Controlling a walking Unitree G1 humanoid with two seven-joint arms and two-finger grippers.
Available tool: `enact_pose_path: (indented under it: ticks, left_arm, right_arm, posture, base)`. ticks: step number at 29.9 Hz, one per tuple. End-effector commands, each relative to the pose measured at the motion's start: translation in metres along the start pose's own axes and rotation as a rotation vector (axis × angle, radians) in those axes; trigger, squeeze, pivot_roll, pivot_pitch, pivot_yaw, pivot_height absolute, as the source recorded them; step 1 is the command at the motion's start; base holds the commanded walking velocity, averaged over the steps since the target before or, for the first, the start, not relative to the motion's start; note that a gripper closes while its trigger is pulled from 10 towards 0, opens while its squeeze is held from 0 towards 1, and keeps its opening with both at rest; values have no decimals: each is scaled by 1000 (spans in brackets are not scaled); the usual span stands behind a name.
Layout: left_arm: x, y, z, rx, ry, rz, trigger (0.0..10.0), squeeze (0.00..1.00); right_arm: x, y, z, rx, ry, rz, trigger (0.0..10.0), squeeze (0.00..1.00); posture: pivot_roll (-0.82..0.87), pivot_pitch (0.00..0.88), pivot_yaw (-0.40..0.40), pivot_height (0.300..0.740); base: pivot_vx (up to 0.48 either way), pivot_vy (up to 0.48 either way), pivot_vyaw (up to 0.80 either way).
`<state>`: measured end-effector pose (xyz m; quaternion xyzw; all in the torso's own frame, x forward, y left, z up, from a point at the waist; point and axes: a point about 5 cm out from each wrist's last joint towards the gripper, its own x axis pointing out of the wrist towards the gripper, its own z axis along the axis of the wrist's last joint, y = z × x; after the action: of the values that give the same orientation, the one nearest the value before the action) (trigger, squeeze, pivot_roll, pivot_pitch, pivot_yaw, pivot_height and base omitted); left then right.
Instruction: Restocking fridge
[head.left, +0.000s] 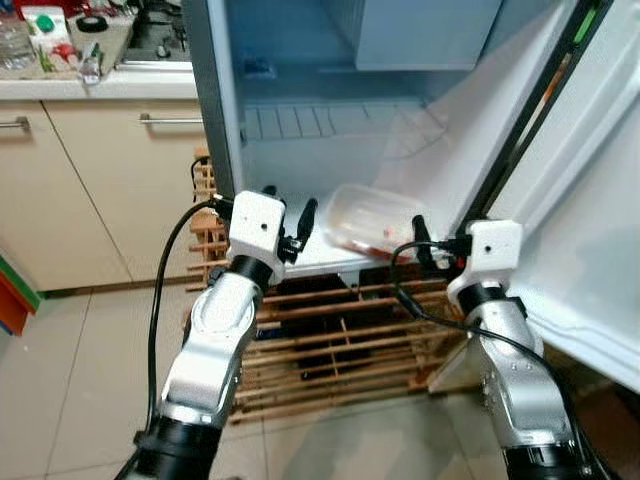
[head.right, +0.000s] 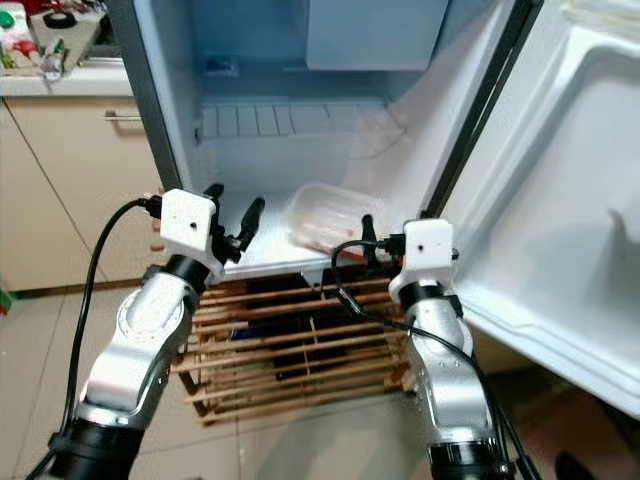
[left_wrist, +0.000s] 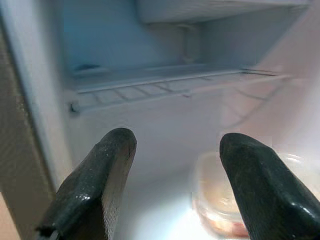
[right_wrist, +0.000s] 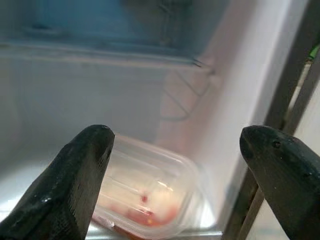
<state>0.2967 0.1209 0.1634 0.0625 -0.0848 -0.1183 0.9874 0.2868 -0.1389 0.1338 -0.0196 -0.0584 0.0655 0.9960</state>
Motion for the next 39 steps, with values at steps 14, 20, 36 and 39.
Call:
enact_pose_path:
  ticks: [14, 20, 36, 39]
  left_arm:
    - [-2, 3, 10, 23, -18, 6, 10000, 0]
    - [-26, 17, 15, 106, 1, 4, 10000, 0]
    - [-56, 19, 39, 115, 11, 29, 10000, 0]
    - [-60, 20, 42, 110, 28, 36, 10000, 0]
  right_arm:
    - [11, 9, -19, 82, 95, 35, 10000, 0]
    - [8, 19, -38, 143, 192, 71, 10000, 0]
    - [30, 40, -48, 173, 223, 121, 10000, 0]
    - [32, 44, -51, 173, 232, 127, 10000, 0]
  posture:
    - [-20, 23, -65, 740]
    - [44, 107, -77, 740]
    - [126, 245, -68, 740]
    - [136, 270, -64, 740]
  base:
    - [0, 0, 0]
    - [0, 0, 0]
    - [0, 0, 0]
    - [0, 0, 0]
